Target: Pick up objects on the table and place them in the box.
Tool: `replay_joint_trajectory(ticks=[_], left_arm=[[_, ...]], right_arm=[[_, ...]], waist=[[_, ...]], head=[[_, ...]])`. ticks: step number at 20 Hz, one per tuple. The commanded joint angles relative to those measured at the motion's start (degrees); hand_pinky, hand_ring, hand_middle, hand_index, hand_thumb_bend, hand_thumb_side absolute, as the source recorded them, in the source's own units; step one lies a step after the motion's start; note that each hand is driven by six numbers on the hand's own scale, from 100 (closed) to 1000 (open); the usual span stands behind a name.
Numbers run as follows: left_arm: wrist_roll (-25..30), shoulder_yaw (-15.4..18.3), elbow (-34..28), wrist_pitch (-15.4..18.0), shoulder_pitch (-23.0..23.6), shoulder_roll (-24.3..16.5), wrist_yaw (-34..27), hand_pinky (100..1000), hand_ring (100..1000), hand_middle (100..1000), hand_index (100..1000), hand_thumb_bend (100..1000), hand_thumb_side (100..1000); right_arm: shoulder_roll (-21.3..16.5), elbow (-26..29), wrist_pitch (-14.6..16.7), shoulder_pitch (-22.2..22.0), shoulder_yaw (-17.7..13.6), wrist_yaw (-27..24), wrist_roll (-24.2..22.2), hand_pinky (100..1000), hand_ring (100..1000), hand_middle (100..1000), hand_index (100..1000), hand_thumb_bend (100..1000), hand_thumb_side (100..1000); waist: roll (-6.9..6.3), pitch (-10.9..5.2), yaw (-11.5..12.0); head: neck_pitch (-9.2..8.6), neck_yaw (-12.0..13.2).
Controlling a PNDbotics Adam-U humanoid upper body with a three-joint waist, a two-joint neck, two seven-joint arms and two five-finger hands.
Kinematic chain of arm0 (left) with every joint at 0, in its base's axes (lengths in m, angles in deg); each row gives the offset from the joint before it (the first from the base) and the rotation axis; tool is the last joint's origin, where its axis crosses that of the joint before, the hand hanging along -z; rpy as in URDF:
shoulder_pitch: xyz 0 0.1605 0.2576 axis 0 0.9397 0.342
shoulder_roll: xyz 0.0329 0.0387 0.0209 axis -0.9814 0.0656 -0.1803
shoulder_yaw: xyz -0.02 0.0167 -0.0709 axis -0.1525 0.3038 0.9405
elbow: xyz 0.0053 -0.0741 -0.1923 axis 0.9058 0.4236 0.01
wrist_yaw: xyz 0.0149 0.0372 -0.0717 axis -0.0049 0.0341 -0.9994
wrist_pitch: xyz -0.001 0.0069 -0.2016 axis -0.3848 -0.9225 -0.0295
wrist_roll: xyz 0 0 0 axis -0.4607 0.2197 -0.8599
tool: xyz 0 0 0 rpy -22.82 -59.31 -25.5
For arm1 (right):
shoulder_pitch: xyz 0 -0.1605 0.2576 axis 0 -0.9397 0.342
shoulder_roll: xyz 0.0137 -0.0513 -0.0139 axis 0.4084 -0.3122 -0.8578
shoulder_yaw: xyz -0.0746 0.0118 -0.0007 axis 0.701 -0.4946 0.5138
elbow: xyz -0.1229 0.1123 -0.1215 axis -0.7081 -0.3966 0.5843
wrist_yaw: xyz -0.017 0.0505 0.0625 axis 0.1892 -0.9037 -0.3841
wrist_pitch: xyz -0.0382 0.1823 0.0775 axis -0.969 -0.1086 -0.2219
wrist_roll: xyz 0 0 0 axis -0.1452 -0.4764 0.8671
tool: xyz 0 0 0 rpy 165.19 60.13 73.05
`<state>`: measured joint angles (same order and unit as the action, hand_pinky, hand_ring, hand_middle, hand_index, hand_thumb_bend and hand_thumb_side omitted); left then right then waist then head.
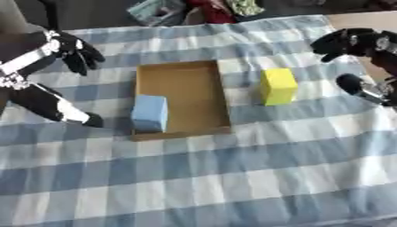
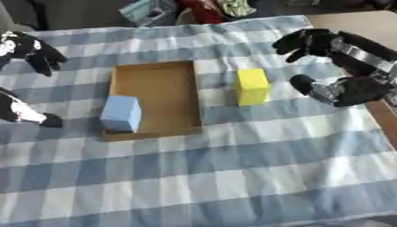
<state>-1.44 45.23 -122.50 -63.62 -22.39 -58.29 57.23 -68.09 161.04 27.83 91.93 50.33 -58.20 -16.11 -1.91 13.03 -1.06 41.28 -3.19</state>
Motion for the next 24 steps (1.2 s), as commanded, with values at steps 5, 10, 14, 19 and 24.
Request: replay_joint_trajectory(ticks=[5,10,14,19,24], left_arm=[[-0.9,1.8,-2.0,-0.5,0.9,-2.4,-1.3,616,574,579,756,859,262],[-1.0,1.8,-2.1,-0.5,1.1,-2.1,-1.7,615,573,578,756,860,263],[-0.8,1.7,-2.2,-0.5,1.0,-2.0,-1.8,615,572,578,756,859,262],[-0.6,1.5,-2.5,-0.4,0.6,-1.8,-1.9,615,572,578,757,858,263],[-0.4,1.3,-2.6,-0.4,0.4,-1.6,-2.0,615,571,577,756,859,264]], right_arm=[[-2.7,-6.0,5.2,4.1,1.6,5.6,-2.0,811,902,884,860,451,534],[-2.1,-10.5,7.5,7.2,2.8,8.6,-3.1,813,901,882,867,518,522],[-0.9,-14.7,10.1,10.1,4.1,12.5,-4.2,816,899,882,872,561,524],[1.2,-19.7,13.2,13.0,5.4,17.0,-5.3,821,902,885,879,603,530],[3.5,-24.3,15.6,15.3,5.6,21.7,-4.6,827,903,887,884,637,522]], waist=[[0.45,-1.05,0.4],[0.68,-1.01,0.5],[0.71,-1.03,0.6],[0.7,-1.01,1.3],[0.63,-0.98,1.7]], head=[[0.19,-0.7],[0.22,-1.3],[0.2,-1.8],[0.06,-2.8],[-0.19,-3.7]])
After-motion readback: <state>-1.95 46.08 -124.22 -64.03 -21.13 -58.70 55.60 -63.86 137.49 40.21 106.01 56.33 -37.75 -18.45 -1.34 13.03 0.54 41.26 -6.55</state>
